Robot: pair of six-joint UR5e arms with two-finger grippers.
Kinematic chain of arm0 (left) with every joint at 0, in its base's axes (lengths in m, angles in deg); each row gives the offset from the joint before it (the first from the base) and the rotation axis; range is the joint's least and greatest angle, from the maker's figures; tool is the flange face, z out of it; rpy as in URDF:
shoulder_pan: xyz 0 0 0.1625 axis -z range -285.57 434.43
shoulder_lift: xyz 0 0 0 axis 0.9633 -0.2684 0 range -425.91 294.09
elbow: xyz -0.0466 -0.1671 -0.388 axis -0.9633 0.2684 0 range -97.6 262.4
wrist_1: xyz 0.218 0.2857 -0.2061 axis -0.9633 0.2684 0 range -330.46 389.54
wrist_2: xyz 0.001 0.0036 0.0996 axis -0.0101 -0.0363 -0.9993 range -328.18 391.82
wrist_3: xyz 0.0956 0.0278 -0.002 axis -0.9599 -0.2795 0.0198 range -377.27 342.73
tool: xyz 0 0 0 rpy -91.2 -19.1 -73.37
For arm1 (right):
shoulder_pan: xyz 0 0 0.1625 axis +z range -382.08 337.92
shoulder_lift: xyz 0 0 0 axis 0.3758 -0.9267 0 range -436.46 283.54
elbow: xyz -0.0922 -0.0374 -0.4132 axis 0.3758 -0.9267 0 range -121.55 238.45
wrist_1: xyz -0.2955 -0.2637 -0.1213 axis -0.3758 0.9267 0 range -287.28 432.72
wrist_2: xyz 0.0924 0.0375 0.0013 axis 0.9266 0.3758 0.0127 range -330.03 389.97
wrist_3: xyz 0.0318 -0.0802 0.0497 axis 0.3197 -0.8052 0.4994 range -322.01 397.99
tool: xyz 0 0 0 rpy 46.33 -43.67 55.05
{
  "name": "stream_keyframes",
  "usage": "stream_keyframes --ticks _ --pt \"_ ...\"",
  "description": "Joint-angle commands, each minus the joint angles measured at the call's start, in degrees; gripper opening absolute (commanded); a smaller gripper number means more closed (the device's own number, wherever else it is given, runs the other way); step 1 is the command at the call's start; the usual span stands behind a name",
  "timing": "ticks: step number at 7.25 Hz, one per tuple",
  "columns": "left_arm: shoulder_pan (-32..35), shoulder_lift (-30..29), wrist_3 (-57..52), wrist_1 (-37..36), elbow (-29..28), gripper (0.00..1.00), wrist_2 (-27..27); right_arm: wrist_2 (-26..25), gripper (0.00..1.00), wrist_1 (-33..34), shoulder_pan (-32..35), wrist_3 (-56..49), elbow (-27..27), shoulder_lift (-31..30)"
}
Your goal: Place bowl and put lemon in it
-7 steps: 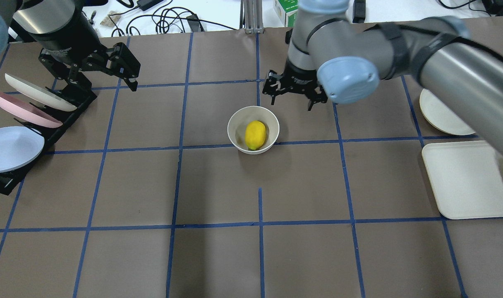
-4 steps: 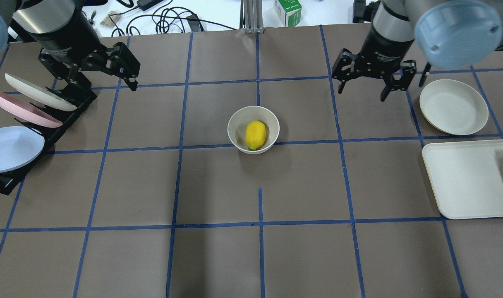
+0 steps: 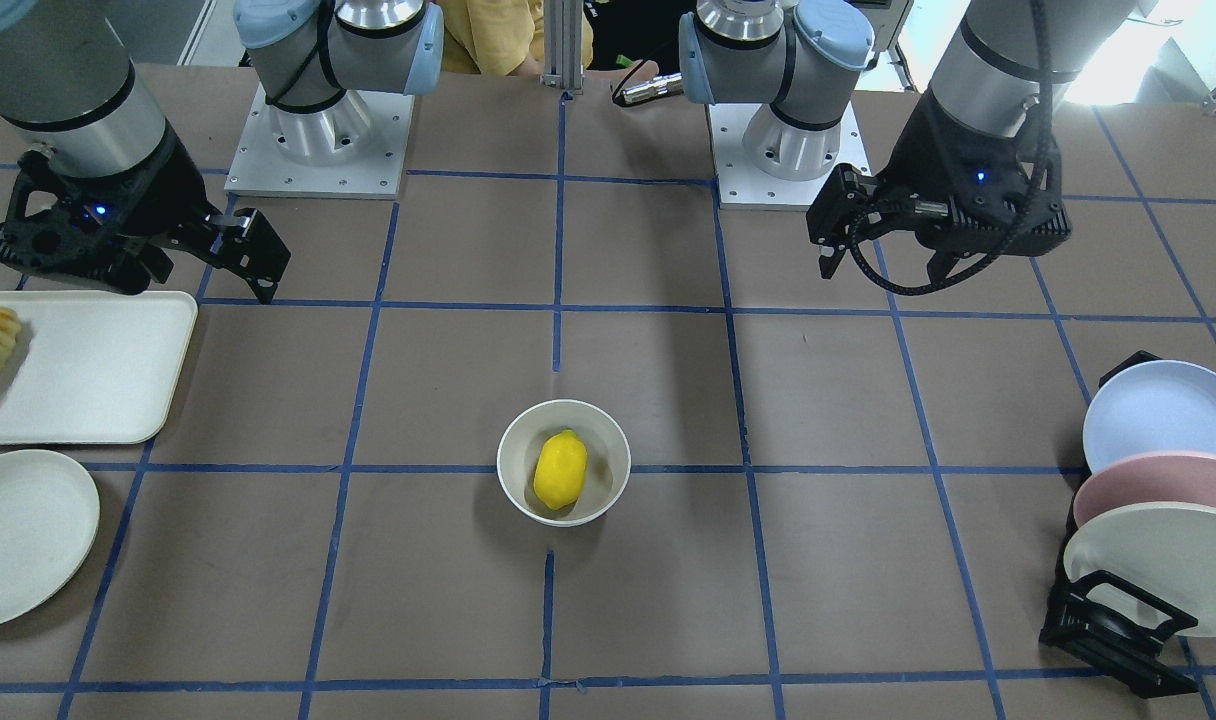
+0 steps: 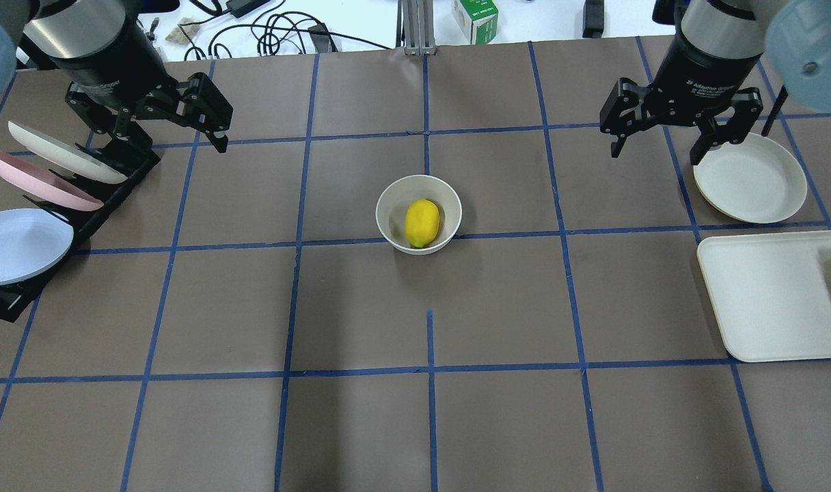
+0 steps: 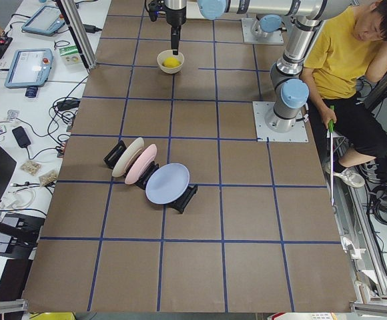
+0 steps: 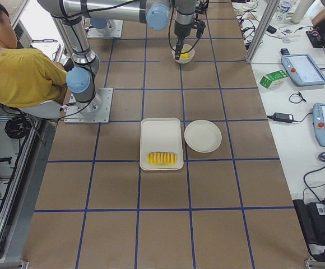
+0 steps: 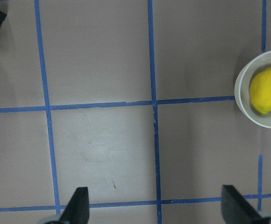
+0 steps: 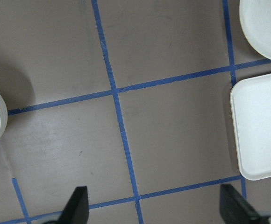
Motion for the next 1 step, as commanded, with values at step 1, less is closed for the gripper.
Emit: stream_keyframes --ticks 1 --pt "0.0 0.16 0.0 0.0 -0.05 1.0 -0.1 -0.57 1.0 0.93 5.41 0.02 -0.48 0.28"
